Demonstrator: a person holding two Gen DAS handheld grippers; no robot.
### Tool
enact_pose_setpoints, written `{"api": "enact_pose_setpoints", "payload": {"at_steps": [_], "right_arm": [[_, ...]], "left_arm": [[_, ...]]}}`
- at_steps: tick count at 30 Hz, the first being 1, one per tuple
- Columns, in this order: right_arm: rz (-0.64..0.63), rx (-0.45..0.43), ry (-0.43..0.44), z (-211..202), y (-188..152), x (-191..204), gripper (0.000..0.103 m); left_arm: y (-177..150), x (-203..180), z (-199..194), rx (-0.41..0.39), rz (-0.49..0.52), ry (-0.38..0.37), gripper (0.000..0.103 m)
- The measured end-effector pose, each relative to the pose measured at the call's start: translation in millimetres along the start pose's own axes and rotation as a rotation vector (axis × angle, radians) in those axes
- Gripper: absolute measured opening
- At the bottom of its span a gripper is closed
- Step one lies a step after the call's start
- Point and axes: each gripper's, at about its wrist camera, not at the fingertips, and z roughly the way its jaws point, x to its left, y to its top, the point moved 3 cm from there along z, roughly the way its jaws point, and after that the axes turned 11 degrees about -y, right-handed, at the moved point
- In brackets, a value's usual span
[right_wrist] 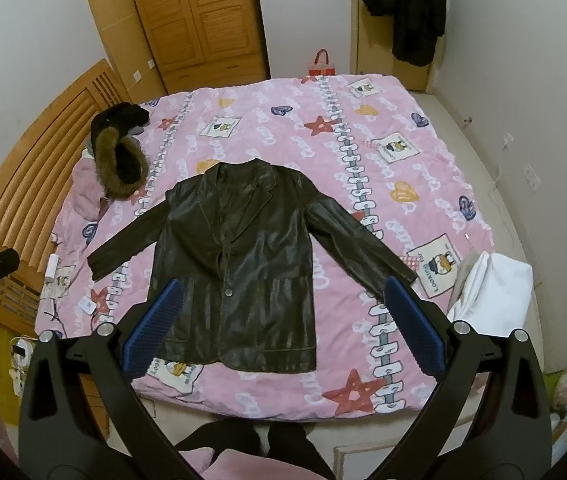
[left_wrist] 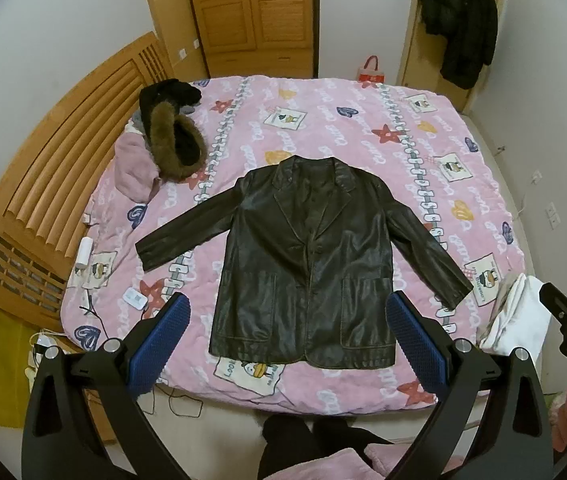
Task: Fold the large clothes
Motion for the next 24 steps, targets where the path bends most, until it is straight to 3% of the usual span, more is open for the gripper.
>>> {"api": "enact_pose_setpoints", "payload": {"at_steps": [7,13,20,24], "right_arm": [[0.023,0.009,-0.028,9.1,-2.6,10.0,0.098],[0.072,0.016,-0.079,26.4,3.7,40.1,0.098],[0.058,0.033,-0.117,51.3,20.0,104.4,0.098],[0.055,0.058,-0.116,71.4,33.5,147.0,0.098]], "left_arm": [[3.0,17.0,8.6,0.023,-0.019,-0.051,0.095],[20.4,67.2,37.0,0.078,-0.039,-0.127,0.095],[51.5,182.3,103.4,0.118,-0.199,-0.187,0.095],[61.5,256.7,153.4,0.121,-0.334,-0.166,0.095]]}}
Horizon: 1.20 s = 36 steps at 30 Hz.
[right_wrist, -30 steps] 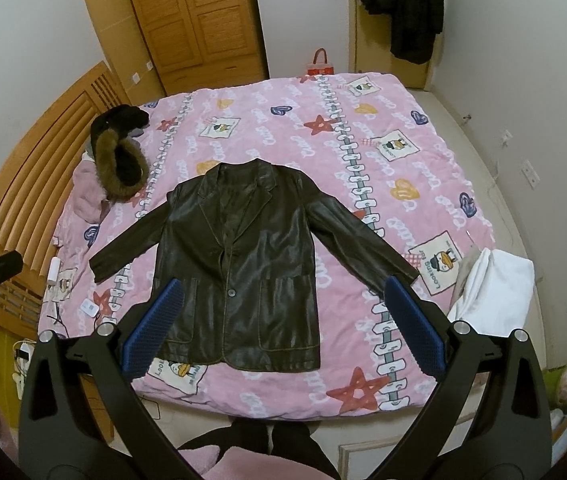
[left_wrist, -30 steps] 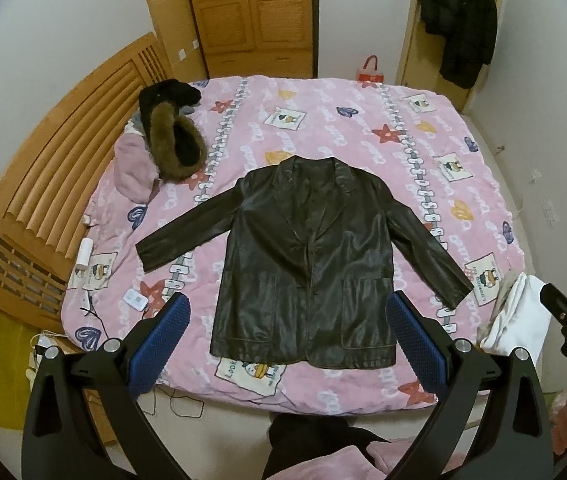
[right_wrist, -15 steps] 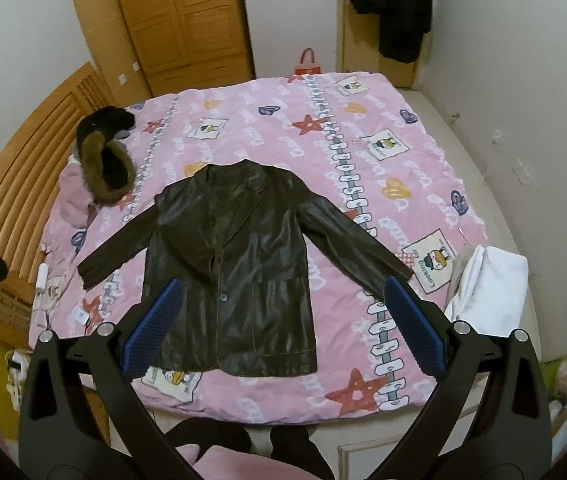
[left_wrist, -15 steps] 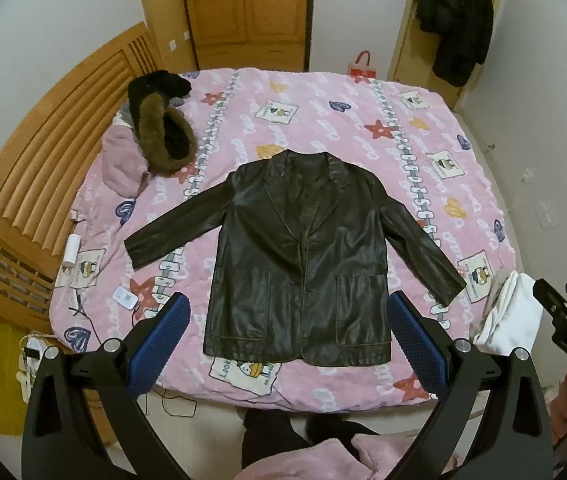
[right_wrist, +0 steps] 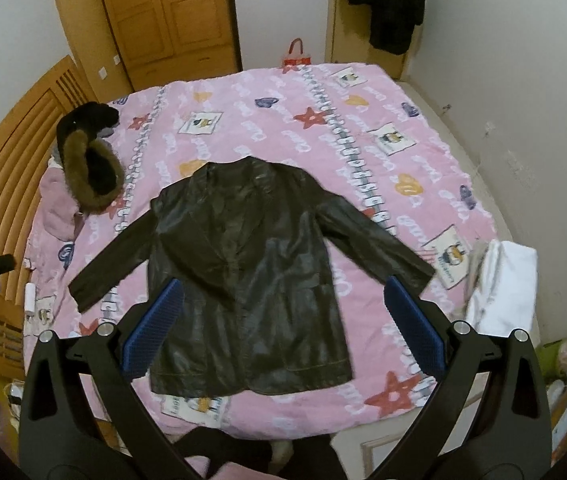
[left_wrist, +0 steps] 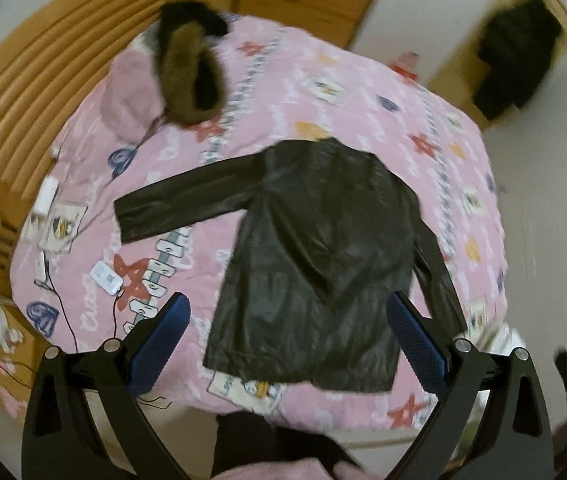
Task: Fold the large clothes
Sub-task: 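Grasp the jacket sleeve with the left gripper and lift it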
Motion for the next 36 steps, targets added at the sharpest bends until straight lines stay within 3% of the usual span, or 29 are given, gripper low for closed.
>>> {"api": "enact_pose_setpoints", "payload": {"at_steps": [4,9,12,18,26,32,34,36], "right_arm": [[-0.045,0.039,0.039,22.3,6.3,68.8,0.098],[-0.081,0.121,0.146,55.6,4.3,150.1,0.098],[-0.098,0.156,0.189,80.6,-0.3,195.0,0.098],[-0.184,0.179,0.209,140.4,-28.5,247.8,0.098],[-0.226,0.295,0.203,208.4,-69.2,273.1,0.098],[-0.255,0.325,0.203,229.8,-80.4,283.4,0.098],[-0.249,0.332,0.211,231.6,-80.4,284.8,0.098],[-0.240,0.332,0.223,235.2,-78.9,282.5,0.098]], "left_arm": [[22.2,78.9,58.1,0.048,-0.148,0.024,0.095],[30.1,191.8,170.3,0.159,-0.416,-0.026,0.095],[30.9,251.6,229.6,0.168,-0.524,0.004,0.095],[44.3,369.7,334.7,0.162,-0.652,0.083,0.095],[29.5,456.3,392.1,0.180,-0.804,0.053,0.095],[49.0,478.4,389.3,0.112,-0.829,0.035,0.090],[53.5,483.7,386.9,0.105,-0.855,0.045,0.068],[56.7,491.5,383.9,0.118,-0.877,0.069,0.053]]}}
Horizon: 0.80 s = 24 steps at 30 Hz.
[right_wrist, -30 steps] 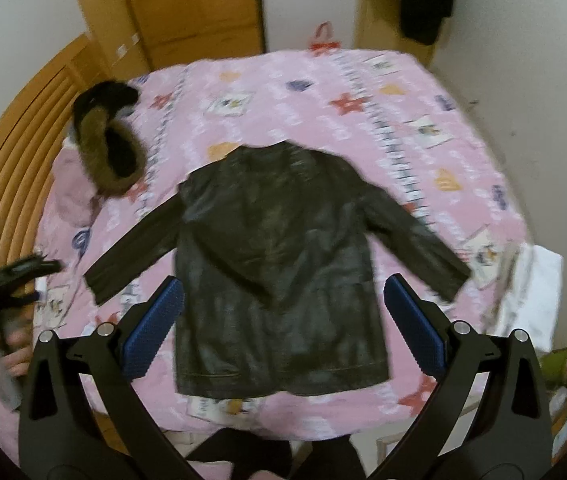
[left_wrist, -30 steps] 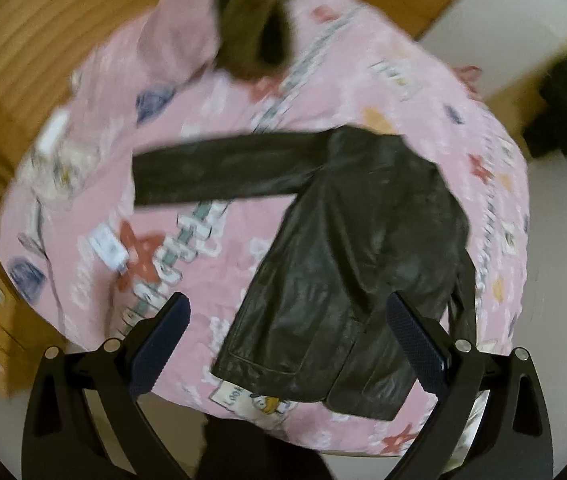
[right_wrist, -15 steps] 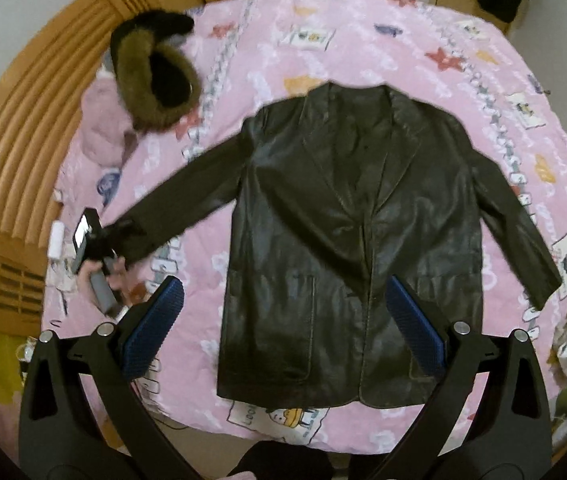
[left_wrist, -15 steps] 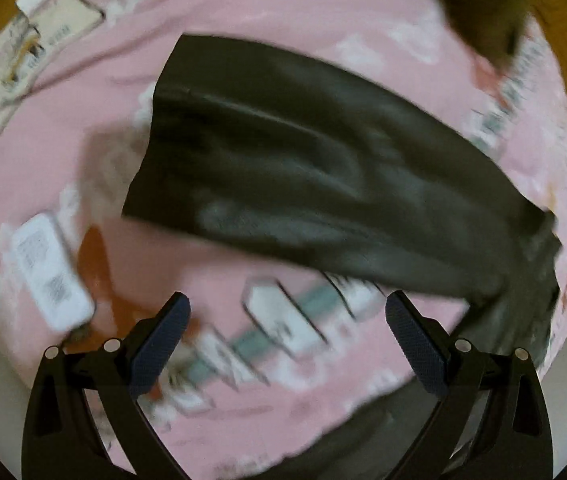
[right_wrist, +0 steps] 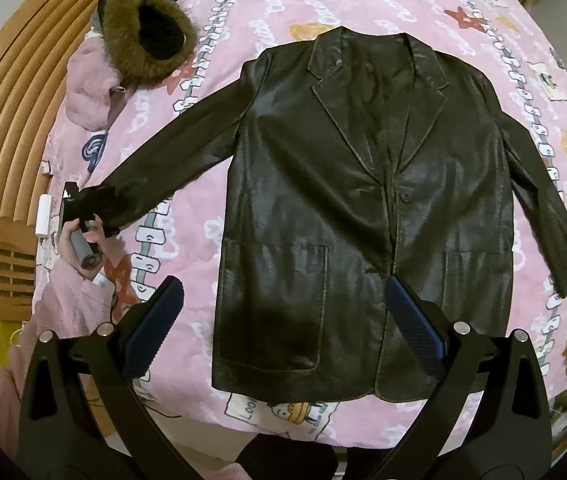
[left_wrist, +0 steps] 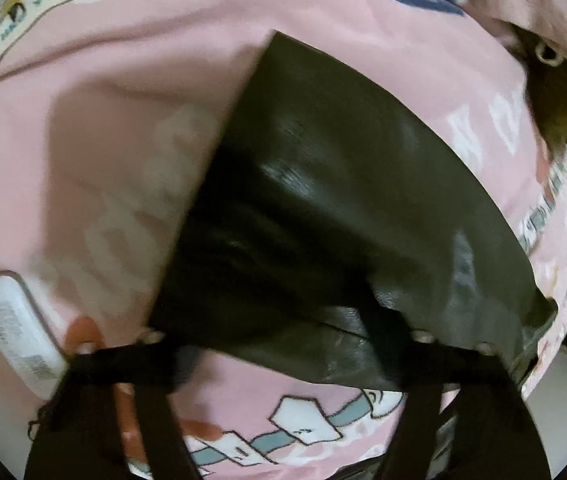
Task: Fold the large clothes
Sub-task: 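Grasp the jacket sleeve with the left gripper and lift it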
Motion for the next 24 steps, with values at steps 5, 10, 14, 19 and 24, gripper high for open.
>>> {"api": "enact_pose_setpoints", "payload": {"at_steps": [5,10,14,19,24], "right_arm": [[0.018,-0.005,0.024,5.9,0.7,-11.7,0.098],[0.070,0.007,0.043,16.2,-5.0,-38.7,0.098],[0.109,-0.003,0.030,22.5,-10.1,-68.1,0.098],[0.189,0.008,0.004,39.8,-17.2,-126.9,0.098],[0.282,0.007,-0.030,49.7,-31.5,-190.9,0.098]], "left_arm": [[5.0,-4.0,-14.5,-0.024,0.050,0.054,0.016],[-7.3,-46.6,-53.0,-0.158,0.204,0.141,0.007],[-45.5,-117.2,-92.6,-0.293,0.373,0.195,0.006],[-111.8,-232.5,-134.1,-0.438,0.577,0.108,0.006],[-218.9,-359.6,-156.4,-0.481,0.799,-0.060,0.006]]}}
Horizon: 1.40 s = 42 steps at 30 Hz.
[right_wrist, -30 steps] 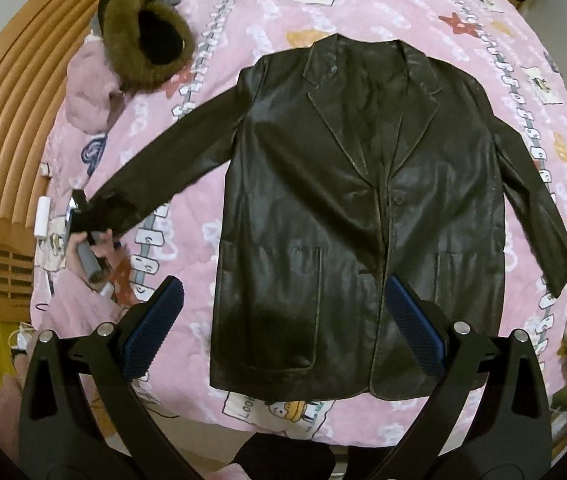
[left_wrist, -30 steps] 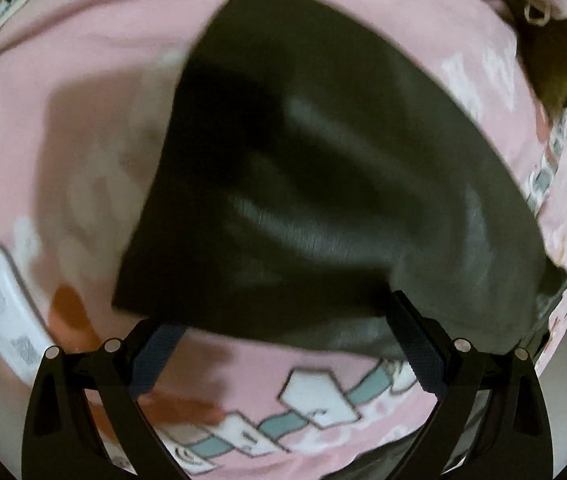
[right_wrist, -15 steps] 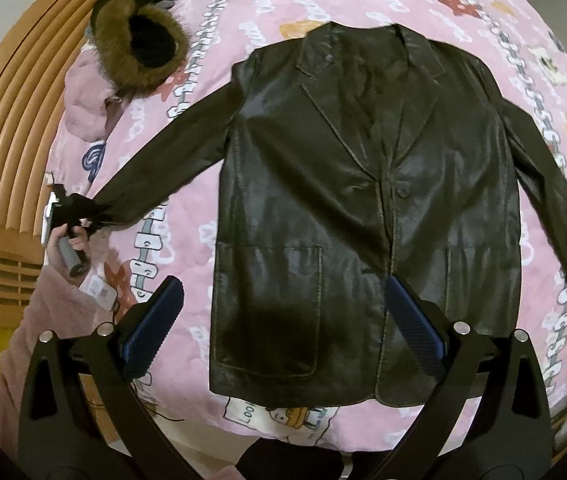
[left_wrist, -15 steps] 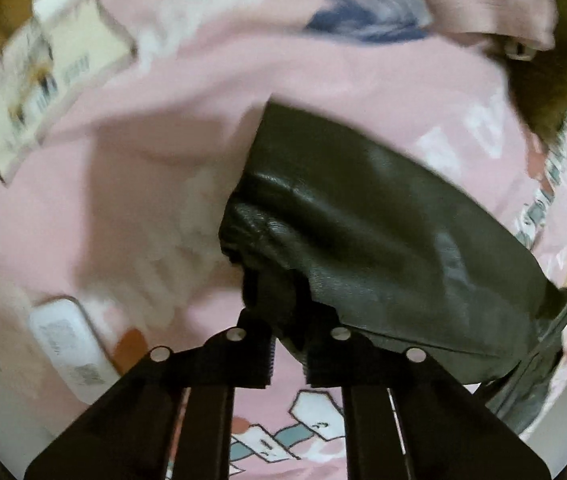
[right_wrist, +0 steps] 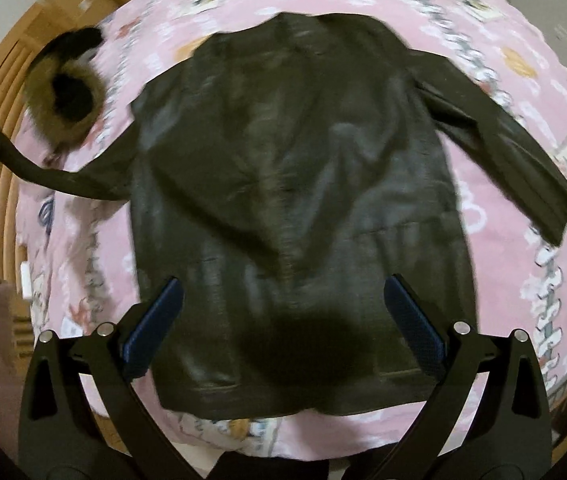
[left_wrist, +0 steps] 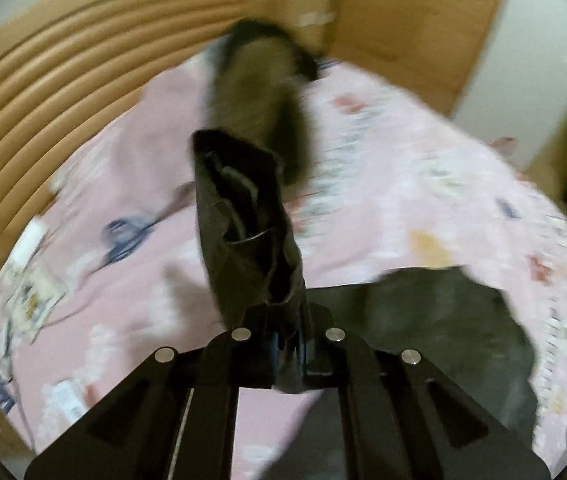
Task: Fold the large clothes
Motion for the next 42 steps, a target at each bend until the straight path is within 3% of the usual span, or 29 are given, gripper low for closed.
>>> {"api": "enact_pose_setpoints", "payload": {"at_steps": [4,7,10,16,20,22,29,32,34,35,39,42], "right_arm": [[0.076,-0.021,-0.042,12.5,5.2,-58.5,0.098],[0.117,-0.035,-0.101,33.9,12.2,-106.8,0.098],[0.151,-0.042,-0.139,57.9,19.7,-149.6,0.098],[0.193,-0.017,-0.202,102.7,33.9,-227.5,0.098],[0.185,-0.018,-0.248,117.5,35.4,-259.5,0.098],[0.188,-0.015,-0.266,123.6,32.9,-271.9,0.098],[0.244,0.005,-0.269,139.6,27.9,-281.9,0.098],[0.257,-0.010,-0.225,140.8,35.4,-268.8,0.098],[0.269,-0.027,-0.171,139.5,42.7,-257.8,0.098],[0.279,-0.031,-0.125,139.9,48.2,-249.9,0.098],[0.315,0.009,0.073,153.7,68.3,-213.1,0.098],[0.320,0.077,0.207,176.2,76.7,-185.1,0.098]], "left_arm": [[-14.3,-108.1,-8.4,-0.010,0.139,-0.124,0.006],[-50.3,-189.3,-4.2,0.028,0.232,-0.213,0.006],[-110.1,-268.0,7.6,0.087,0.363,-0.279,0.006],[-232.0,-347.5,61.1,0.291,0.503,-0.298,0.006],[-311.2,-362.7,103.2,0.432,0.573,-0.293,0.006],[-345.7,-372.6,105.7,0.469,0.615,-0.291,0.006],[-441.7,-352.0,123.7,0.639,0.850,-0.311,0.010],[-459.6,-334.6,113.2,0.694,0.905,-0.362,0.023],[-467.0,-317.7,101.8,0.733,0.921,-0.396,0.043],[-467.4,-311.4,97.6,0.740,0.915,-0.403,0.047],[-453.9,-281.7,70.9,0.786,0.811,-0.489,0.064],[-427.8,-262.1,51.4,0.733,0.745,-0.504,0.069]]}}
